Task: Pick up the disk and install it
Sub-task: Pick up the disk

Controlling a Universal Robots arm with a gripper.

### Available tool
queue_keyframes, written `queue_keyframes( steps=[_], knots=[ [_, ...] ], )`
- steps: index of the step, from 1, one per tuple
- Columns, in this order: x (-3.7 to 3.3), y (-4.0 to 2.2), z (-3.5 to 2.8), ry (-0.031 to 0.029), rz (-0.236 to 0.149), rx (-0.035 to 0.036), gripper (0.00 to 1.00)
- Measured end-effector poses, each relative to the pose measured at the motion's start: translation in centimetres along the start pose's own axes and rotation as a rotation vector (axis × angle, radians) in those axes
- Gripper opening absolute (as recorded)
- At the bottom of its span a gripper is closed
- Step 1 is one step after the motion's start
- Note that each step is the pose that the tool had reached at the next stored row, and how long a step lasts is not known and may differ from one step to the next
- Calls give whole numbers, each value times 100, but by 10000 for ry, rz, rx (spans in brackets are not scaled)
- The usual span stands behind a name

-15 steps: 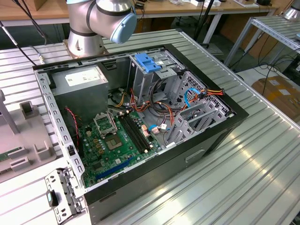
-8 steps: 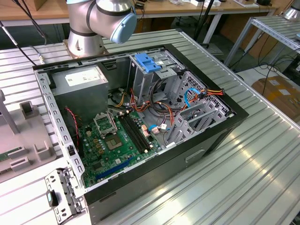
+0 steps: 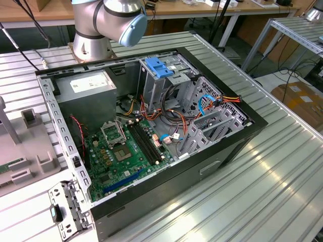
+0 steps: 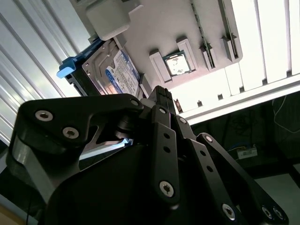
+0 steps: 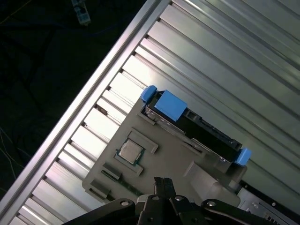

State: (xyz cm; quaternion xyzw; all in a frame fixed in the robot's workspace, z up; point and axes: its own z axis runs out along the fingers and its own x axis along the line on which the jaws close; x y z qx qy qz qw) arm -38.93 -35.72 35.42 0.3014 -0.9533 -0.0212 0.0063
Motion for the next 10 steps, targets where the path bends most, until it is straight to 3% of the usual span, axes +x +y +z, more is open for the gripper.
queue_keyframes(
  steps=[10],
  knots=[
    [0,0,0,-24,-18,-37,11]
  ],
)
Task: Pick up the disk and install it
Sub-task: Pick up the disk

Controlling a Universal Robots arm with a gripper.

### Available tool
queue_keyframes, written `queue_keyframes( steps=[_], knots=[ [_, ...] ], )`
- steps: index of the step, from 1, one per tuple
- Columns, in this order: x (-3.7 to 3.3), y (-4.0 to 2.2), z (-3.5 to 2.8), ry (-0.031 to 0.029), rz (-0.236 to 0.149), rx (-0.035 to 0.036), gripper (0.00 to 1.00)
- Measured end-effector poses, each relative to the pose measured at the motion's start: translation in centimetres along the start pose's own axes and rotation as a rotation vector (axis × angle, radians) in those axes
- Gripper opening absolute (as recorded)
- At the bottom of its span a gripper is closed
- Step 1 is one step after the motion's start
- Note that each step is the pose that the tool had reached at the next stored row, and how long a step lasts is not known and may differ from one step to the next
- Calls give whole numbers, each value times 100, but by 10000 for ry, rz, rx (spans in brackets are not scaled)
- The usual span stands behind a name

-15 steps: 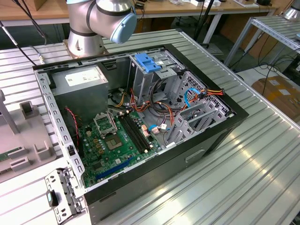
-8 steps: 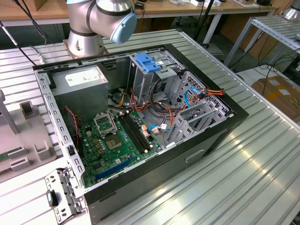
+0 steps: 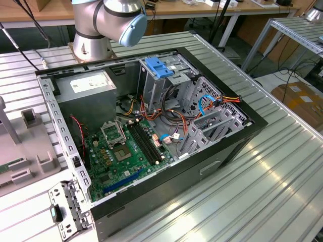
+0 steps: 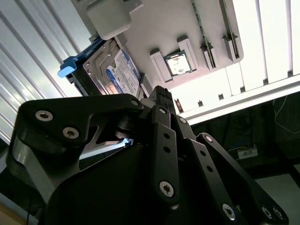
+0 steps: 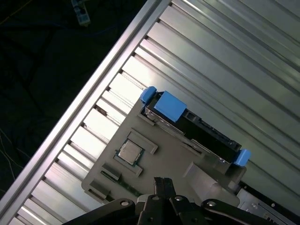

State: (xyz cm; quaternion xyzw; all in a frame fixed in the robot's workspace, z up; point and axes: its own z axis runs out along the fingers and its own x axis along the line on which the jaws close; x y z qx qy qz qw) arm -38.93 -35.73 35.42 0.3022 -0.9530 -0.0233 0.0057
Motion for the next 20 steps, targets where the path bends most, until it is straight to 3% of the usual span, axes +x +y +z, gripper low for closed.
queue_keyframes(
  steps=[8,20],
  knots=[
    [0,0,0,-4,-55,-10,11],
    [0,0,0,22,-614,-12,11]
  ],
)
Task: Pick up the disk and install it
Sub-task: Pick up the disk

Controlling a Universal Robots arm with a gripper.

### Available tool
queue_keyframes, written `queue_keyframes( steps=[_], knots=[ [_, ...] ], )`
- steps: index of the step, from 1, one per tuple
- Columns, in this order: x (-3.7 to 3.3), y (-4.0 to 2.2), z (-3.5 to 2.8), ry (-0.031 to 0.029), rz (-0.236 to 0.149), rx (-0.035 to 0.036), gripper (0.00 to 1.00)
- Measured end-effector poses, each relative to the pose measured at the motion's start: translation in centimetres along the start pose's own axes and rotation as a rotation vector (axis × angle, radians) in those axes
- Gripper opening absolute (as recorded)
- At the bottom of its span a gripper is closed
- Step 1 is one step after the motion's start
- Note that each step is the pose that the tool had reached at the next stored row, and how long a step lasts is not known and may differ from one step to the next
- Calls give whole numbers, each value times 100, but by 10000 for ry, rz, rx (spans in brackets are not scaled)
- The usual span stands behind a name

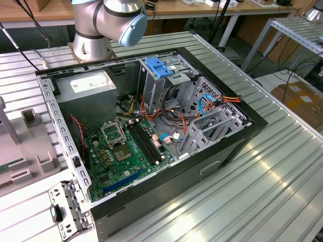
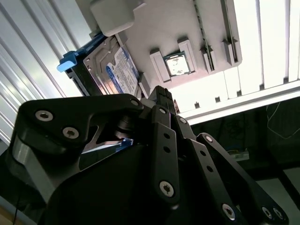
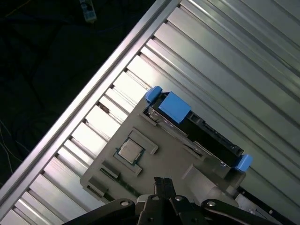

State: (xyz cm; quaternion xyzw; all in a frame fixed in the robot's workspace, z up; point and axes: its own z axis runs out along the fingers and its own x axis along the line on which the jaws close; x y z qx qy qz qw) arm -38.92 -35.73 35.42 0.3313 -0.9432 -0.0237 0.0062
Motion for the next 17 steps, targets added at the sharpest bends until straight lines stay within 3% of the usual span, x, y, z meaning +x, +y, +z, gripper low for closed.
queue_keyframes(
  steps=[7,17],
  knots=[
    [0,0,0,14,-295,-2,11],
    [0,0,0,51,-1045,-5,11]
  ],
)
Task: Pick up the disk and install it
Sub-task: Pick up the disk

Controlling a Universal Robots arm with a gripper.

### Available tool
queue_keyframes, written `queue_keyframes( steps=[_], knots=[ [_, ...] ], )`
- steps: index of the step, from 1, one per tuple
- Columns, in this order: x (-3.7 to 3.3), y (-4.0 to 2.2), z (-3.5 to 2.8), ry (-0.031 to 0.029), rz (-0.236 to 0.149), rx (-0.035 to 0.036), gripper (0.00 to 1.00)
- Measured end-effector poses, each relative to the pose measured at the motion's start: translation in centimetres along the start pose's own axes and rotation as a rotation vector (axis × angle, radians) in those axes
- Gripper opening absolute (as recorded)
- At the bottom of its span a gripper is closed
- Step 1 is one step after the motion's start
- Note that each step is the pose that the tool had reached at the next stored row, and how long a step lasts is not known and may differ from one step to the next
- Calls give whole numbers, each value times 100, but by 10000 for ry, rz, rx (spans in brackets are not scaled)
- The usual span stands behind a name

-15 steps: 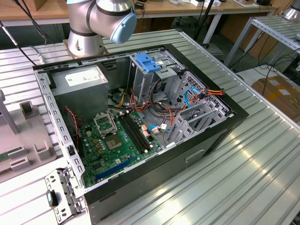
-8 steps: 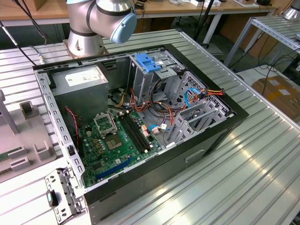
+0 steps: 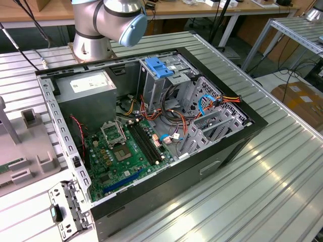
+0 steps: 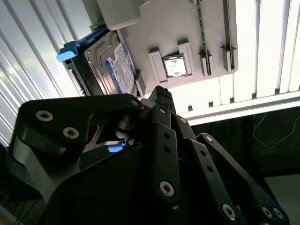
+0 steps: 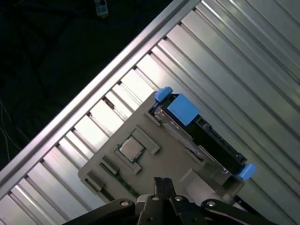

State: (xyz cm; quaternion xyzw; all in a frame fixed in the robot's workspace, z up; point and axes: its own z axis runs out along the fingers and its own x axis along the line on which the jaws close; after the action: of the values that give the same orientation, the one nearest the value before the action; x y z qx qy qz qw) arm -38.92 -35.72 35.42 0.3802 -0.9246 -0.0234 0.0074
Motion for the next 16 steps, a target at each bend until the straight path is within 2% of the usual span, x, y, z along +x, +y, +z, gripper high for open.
queue_keyframes(
  steps=[5,7,16],
  knots=[
    [0,0,0,14,-267,-1,11],
    [0,-1,0,27,-539,-2,11],
    [0,-1,0,58,-1167,-5,11]
  ],
)
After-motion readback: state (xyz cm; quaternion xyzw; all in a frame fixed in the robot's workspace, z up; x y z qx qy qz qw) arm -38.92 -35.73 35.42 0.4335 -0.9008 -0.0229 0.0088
